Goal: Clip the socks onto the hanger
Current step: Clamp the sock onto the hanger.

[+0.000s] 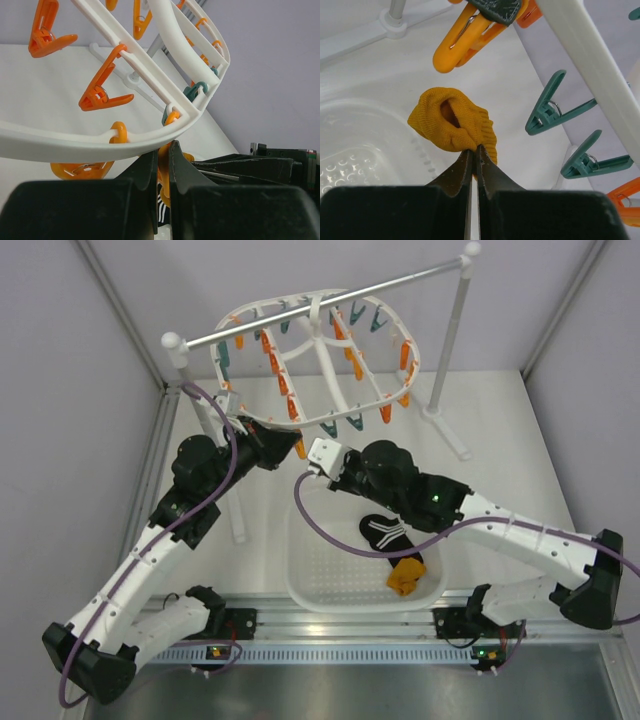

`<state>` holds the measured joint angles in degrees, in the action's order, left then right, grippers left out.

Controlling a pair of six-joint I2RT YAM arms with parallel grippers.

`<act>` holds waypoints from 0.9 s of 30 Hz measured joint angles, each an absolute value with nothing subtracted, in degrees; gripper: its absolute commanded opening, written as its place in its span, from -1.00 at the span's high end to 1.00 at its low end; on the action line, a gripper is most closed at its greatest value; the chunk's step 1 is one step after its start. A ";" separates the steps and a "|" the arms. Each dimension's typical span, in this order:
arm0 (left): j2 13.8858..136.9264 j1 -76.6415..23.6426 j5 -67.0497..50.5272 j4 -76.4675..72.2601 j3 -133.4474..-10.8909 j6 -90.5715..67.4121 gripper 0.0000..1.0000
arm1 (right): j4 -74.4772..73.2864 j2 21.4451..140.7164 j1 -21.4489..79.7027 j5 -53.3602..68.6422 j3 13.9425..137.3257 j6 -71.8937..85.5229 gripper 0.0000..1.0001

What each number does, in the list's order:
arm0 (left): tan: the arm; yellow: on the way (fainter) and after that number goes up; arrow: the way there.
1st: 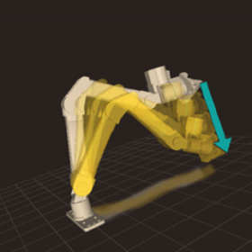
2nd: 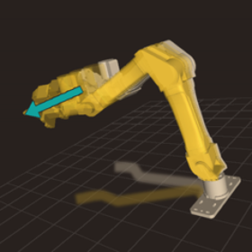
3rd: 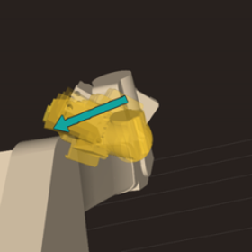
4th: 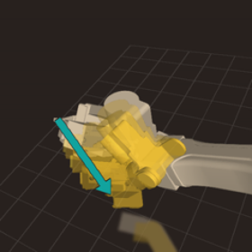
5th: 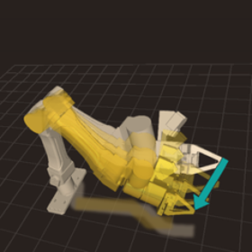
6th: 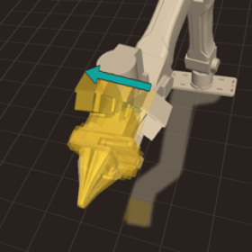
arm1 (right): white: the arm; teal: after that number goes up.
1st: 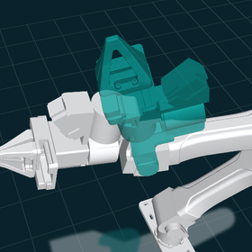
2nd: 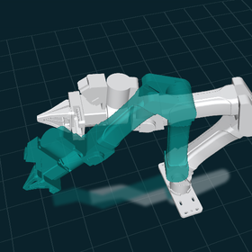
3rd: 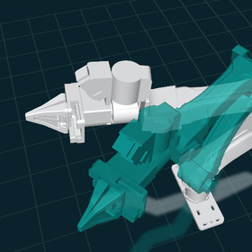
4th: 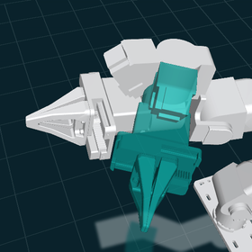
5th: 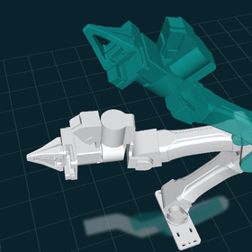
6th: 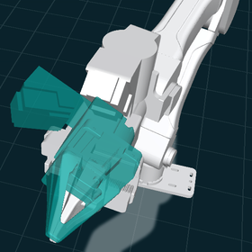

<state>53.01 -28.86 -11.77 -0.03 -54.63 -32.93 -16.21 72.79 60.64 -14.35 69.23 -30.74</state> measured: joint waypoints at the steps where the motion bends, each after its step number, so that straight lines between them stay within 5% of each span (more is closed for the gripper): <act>1: 53.01 -28.86 -11.77 -0.05 -54.63 -32.93 1.00 | -16.36 73.19 60.64 -14.39 69.95 -30.26 1.00; 27: 53.65 -28.86 -11.99 -0.40 -54.61 -33.82 1.00 | -20.38 77.73 60.66 -14.11 77.03 -25.28 1.00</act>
<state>53.65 -28.86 -11.99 -0.40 -54.61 -33.82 -20.38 77.73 60.66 -14.11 77.03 -25.28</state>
